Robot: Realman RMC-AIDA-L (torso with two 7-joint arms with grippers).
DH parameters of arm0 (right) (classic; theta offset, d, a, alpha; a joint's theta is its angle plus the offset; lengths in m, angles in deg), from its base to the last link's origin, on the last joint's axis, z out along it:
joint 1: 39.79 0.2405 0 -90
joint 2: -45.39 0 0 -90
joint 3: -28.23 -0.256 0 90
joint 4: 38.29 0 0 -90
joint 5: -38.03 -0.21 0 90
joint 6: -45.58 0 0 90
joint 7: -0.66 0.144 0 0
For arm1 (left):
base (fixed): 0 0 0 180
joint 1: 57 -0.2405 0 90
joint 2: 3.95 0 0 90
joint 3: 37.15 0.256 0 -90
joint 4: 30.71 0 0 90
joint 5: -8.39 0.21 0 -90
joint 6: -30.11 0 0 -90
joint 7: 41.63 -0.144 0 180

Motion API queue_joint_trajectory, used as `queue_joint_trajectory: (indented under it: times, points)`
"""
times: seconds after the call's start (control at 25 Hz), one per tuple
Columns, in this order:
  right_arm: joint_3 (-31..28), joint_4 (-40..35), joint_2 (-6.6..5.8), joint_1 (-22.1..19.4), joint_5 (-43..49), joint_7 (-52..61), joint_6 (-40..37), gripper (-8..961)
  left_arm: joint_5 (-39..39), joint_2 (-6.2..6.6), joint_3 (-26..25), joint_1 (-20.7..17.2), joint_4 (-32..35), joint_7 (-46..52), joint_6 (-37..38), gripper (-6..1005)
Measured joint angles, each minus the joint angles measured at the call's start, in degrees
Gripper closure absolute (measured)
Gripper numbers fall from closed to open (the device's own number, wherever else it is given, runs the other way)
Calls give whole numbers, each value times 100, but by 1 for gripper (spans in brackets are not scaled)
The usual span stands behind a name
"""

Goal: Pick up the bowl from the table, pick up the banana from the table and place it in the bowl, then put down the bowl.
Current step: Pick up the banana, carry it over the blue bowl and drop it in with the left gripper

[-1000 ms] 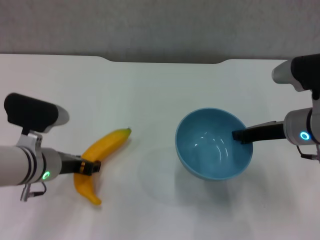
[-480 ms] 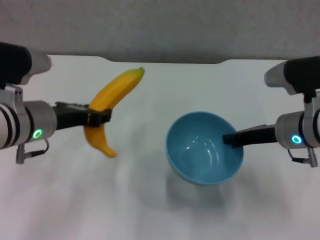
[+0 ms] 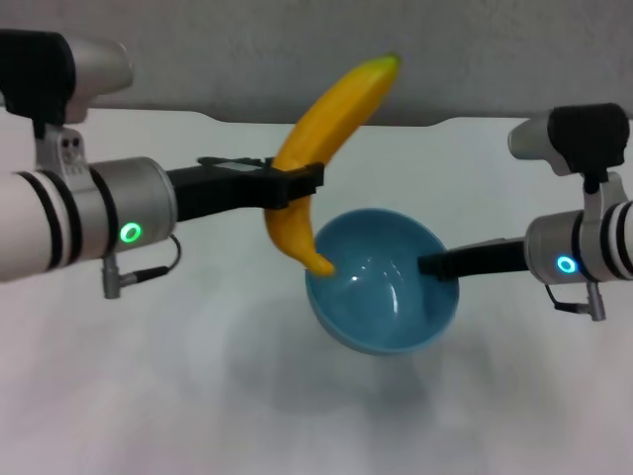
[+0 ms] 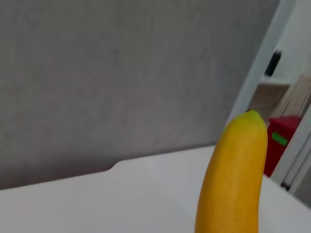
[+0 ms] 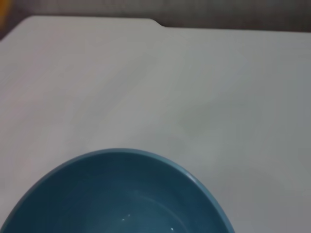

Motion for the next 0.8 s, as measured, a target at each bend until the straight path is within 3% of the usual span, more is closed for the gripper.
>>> queue_joint_trajectory:
  times: [0.56,0.8]
  points:
    - [185,-32,0,141,-423,-3,-148,848,-2078,-1,378,177,1388,-1649,613,481]
    - [186,-38,-4,142,-443,7,-148,845,-2403,-4,578,294,1778,-2250,755,480]
